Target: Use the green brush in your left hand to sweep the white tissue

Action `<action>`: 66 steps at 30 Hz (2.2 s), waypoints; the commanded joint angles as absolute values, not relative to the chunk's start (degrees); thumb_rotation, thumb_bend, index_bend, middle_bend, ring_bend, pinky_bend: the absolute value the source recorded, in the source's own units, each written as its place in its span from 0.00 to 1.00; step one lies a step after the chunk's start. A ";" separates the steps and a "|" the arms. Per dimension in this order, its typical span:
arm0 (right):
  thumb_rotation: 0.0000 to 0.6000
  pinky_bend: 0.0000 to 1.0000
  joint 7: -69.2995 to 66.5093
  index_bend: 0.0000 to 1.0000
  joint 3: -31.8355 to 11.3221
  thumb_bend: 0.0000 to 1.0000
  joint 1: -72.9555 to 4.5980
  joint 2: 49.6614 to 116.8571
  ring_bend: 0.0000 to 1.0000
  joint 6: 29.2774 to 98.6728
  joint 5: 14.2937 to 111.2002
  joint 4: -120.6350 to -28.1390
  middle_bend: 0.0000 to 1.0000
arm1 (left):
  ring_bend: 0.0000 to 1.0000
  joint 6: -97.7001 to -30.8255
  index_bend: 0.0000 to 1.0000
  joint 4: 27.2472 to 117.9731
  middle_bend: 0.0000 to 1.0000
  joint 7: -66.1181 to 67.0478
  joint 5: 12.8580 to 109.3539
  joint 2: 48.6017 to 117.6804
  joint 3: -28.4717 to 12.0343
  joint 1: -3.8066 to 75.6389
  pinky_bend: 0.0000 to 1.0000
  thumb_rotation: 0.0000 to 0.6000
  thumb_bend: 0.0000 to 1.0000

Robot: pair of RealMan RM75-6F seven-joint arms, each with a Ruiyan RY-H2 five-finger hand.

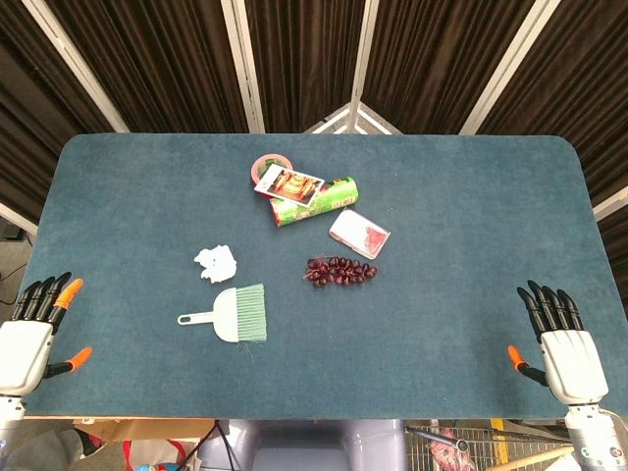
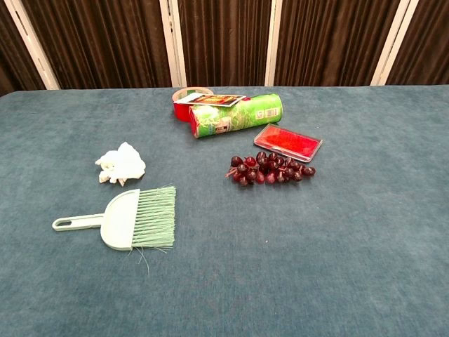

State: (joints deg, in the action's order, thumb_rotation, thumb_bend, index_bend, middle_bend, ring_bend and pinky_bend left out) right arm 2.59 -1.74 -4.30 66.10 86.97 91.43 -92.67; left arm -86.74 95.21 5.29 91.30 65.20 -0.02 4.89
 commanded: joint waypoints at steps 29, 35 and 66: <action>1.00 0.00 1.92 0.00 -1.32 0.32 -4.70 65.91 0.00 85.86 91.59 -93.31 0.00 | 1.00 -70.05 0.45 109.51 1.00 29.94 68.61 72.62 -7.12 15.97 1.00 1.00 0.31; 1.00 0.00 1.29 0.00 -1.31 0.32 -4.71 65.64 0.00 85.61 91.27 -93.46 0.00 | 1.00 -68.84 0.44 109.71 1.00 40.48 57.29 78.92 -8.84 20.50 1.00 1.00 0.35; 1.00 0.00 0.09 0.00 -1.20 0.32 -4.90 65.22 0.00 84.99 91.01 -93.97 0.00 | 1.00 -71.73 0.47 95.50 1.00 50.07 39.28 97.02 -10.25 30.21 1.00 1.00 0.39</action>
